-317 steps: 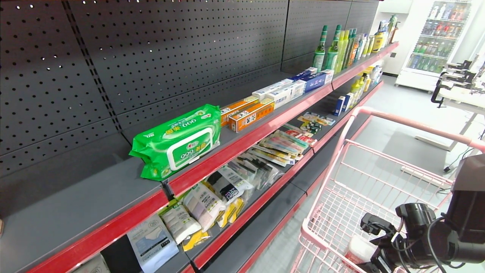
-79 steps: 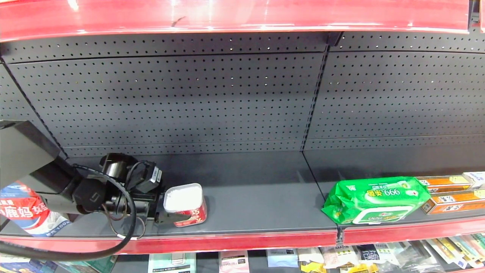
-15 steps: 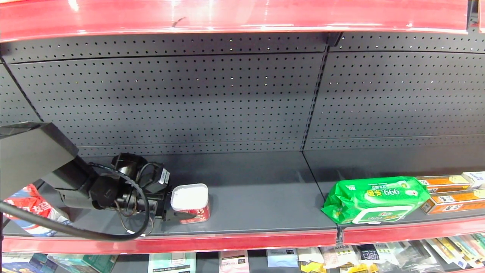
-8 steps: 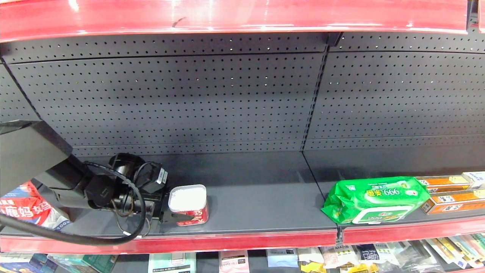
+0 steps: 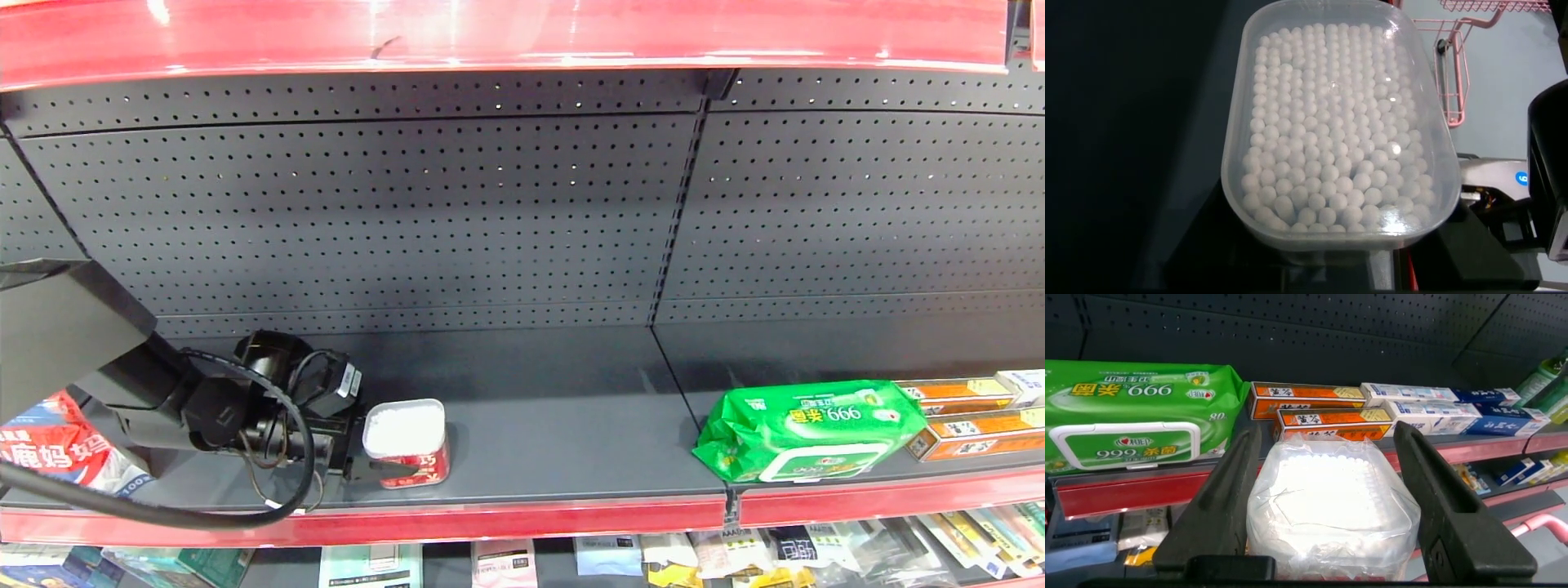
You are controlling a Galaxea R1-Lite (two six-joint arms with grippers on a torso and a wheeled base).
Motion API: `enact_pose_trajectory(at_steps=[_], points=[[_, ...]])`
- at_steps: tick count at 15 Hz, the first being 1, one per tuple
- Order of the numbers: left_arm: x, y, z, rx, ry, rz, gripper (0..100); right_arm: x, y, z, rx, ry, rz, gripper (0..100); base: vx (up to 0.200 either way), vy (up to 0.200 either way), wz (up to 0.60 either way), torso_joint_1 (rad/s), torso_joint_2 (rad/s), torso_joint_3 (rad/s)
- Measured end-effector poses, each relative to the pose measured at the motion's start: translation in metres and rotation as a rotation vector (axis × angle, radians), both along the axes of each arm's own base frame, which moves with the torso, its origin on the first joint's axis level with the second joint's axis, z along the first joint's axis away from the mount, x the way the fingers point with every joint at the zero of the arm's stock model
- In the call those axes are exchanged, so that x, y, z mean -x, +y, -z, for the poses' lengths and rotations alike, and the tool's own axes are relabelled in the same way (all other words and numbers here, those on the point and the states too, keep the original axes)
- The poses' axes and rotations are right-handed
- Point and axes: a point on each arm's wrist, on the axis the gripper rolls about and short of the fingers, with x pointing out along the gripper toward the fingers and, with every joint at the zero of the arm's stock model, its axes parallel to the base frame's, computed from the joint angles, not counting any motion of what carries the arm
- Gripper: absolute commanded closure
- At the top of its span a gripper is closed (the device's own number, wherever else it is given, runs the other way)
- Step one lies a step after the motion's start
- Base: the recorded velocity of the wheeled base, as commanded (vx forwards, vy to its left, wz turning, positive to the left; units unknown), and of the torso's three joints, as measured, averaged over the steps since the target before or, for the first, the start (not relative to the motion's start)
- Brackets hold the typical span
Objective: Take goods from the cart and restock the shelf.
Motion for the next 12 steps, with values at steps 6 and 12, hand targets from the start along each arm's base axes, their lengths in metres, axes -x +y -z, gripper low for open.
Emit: enact_pose_trajectory(at_steps=[6,12], points=[[-0.0004,-0.0019,0.0017,-0.001,0.001,0.005,100,-0.0004,-0.0001,0.0007,-0.002,0.005,0.0,100,0.0,0.0,0.0,0.0,0.0,0.0],[0.0027,-0.0023,0.0041,-0.003,0.002,0.014,100,-0.0008,-0.0002,0.0008,-0.003,0.007,0.001,100,0.0,0.0,0.0,0.0,0.0,0.0]])
